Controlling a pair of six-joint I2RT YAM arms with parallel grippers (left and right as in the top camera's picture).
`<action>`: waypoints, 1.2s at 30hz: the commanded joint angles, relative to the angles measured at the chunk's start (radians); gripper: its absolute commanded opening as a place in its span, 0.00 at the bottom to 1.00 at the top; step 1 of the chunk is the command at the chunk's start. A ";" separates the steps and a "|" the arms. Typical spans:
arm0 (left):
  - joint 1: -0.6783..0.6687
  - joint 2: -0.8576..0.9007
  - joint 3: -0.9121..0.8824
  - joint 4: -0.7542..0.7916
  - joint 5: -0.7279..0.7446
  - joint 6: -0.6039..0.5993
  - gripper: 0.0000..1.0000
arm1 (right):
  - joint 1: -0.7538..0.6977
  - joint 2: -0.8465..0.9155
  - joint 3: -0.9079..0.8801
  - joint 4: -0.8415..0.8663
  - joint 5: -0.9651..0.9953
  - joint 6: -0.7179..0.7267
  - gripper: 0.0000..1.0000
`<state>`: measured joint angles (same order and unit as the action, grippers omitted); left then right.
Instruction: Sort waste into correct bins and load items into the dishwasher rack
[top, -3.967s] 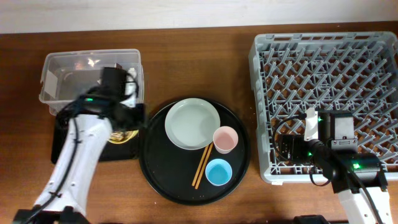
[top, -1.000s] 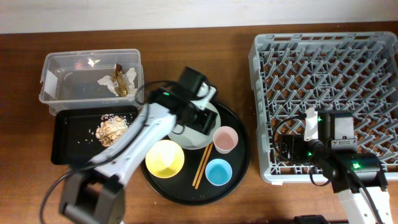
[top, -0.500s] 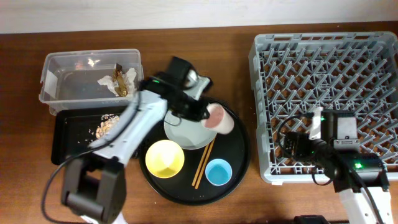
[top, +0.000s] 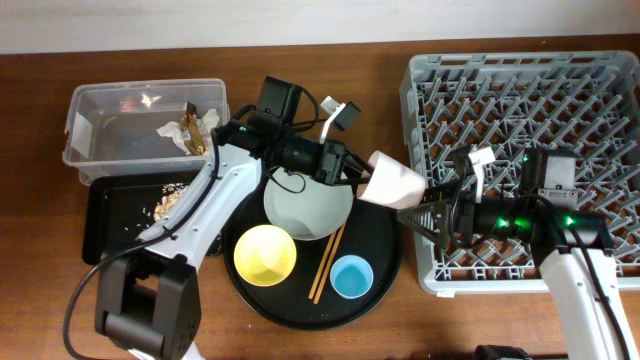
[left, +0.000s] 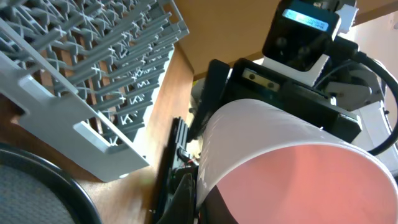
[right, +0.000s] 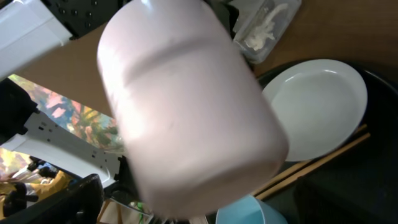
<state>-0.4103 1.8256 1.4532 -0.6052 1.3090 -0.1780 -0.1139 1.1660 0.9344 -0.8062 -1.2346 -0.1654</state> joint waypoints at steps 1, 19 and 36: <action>-0.023 -0.025 0.018 0.003 0.031 -0.046 0.00 | -0.003 0.026 0.018 0.035 -0.091 -0.018 0.99; -0.035 -0.025 0.017 0.002 -0.001 -0.056 0.01 | -0.003 0.026 0.018 0.089 -0.096 -0.018 0.66; 0.146 -0.167 0.018 -0.470 -1.017 0.042 0.40 | -0.005 0.024 0.321 -0.334 1.027 0.131 0.51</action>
<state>-0.3454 1.7706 1.4605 -0.9894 0.5438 -0.1745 -0.1146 1.1976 1.1557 -1.1110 -0.4820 -0.1028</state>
